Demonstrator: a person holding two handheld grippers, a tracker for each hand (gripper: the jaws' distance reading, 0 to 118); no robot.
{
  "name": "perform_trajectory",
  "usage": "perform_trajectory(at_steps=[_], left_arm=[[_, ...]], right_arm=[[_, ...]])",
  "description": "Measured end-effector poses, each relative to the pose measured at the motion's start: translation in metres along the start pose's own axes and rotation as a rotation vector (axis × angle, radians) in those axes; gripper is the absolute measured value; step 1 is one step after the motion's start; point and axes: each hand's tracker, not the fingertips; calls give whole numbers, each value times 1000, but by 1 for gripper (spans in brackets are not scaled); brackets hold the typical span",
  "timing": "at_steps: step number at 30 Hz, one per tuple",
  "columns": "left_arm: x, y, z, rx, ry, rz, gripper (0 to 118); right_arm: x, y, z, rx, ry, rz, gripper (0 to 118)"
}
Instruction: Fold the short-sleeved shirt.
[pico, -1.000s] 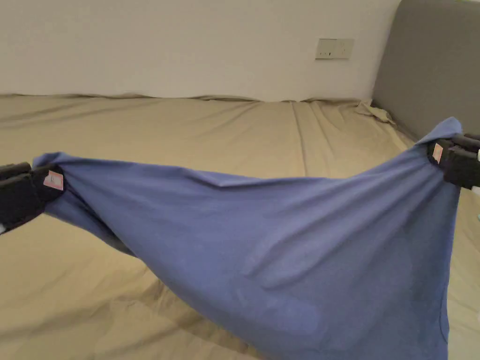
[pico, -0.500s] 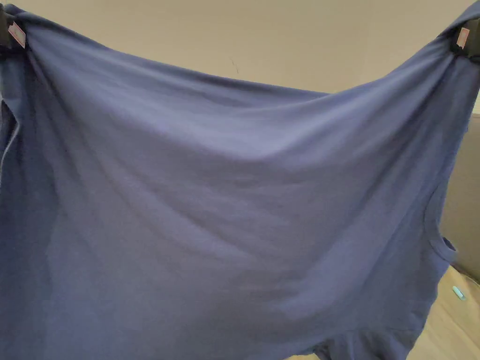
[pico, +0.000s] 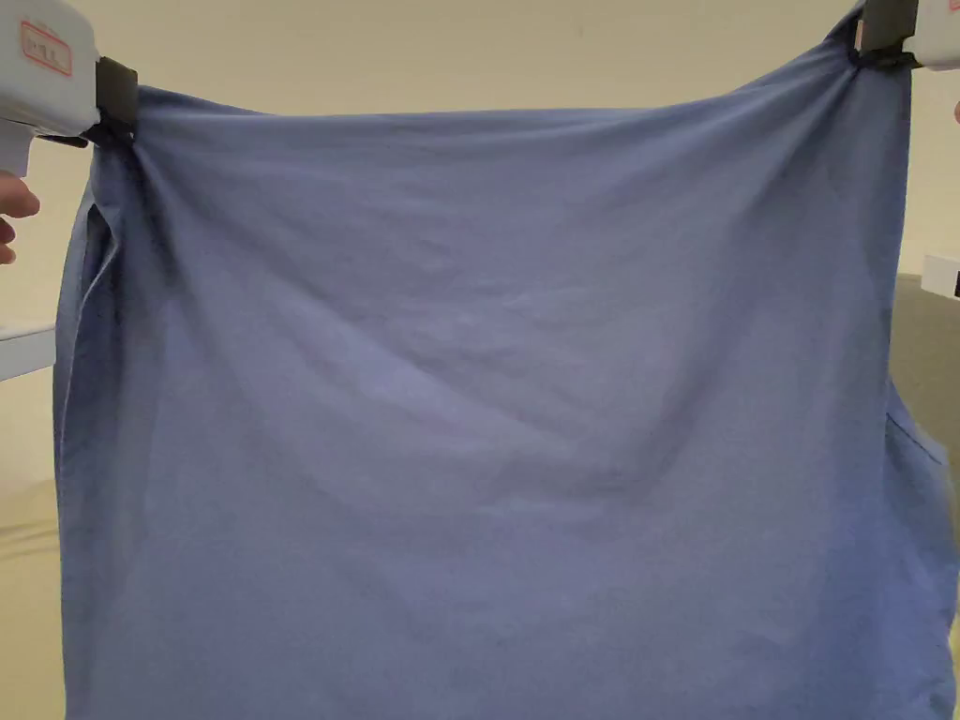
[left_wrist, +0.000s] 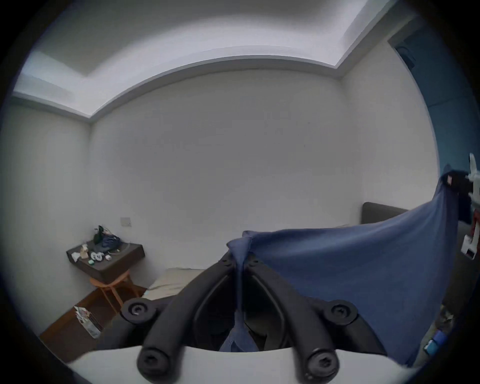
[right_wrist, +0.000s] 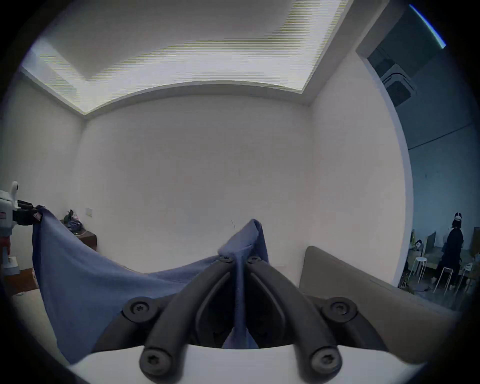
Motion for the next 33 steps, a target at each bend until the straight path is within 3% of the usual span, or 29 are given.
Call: perform_trajectory(at_steps=[7, 11, 17, 20, 26, 29, 33], left_arm=[[2, -40, -69, -8, 24, -16, 2], [8, -104, -101, -49, 26, 10, 2], [16, -226, -153, -252, -15, 128, 2], [22, -262, -173, -333, -32, 92, 2], [31, -280, -174, -348, -48, 101, 2], [40, -285, -154, -346, -58, 75, 2], [48, -325, -93, -327, -94, 25, 2]], right_arm=[[-11, -30, -70, 7, -14, 56, 4], [-14, -91, -88, -43, 15, 73, 4], [-13, -230, -103, -222, 59, -32, 4], [-4, -281, -118, -313, 58, -43, 4], [-6, -313, -101, -357, 45, -49, 4], [-2, -321, -90, -368, 51, -59, 4], [-2, -370, -23, -388, 72, -96, 4]])
